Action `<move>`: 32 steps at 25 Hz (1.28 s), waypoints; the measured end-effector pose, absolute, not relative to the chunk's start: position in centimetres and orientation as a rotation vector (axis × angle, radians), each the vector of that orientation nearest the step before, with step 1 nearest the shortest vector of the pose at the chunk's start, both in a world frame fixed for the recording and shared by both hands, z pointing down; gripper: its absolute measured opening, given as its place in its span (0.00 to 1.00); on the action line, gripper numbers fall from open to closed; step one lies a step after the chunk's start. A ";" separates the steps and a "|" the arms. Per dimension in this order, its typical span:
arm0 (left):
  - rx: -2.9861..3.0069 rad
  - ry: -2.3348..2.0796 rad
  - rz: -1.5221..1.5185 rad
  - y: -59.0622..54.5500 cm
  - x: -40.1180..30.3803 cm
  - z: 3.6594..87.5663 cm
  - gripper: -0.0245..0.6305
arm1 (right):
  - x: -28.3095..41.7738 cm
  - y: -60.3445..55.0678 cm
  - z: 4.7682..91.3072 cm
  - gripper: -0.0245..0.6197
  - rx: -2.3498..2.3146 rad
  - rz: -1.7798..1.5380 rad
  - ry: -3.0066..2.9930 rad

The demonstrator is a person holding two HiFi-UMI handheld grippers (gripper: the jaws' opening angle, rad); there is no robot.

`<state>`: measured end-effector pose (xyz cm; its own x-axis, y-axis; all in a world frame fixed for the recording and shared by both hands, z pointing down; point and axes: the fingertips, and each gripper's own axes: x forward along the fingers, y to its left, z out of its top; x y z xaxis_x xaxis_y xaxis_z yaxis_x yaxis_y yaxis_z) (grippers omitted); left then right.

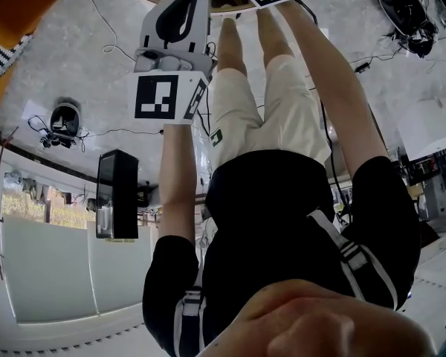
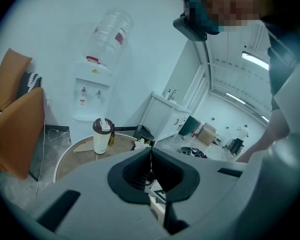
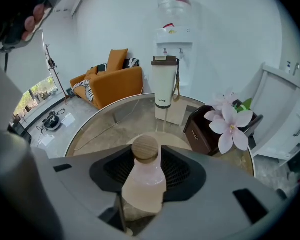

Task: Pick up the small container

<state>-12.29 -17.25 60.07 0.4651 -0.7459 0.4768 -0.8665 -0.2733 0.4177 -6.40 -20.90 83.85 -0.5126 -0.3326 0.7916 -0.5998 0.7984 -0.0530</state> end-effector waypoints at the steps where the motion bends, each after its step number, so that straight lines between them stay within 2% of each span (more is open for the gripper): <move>1: 2.078 -1.337 0.246 -17.3 -12.4 60.1 0.07 | -6.5 -20.9 84.0 0.29 0.685 0.402 -2.149; 19: 2.100 -1.332 0.255 -16.6 -12.5 59.1 0.07 | -6.5 -20.6 82.7 0.26 0.666 0.416 -2.154; 24: 2.114 -1.336 0.255 -16.2 -12.9 57.0 0.07 | -7.4 -20.6 78.3 0.26 0.656 0.451 -2.184; 32: 2.136 -1.380 0.212 -15.7 -13.8 50.4 0.07 | -8.5 -21.6 66.3 0.26 0.674 0.417 -2.246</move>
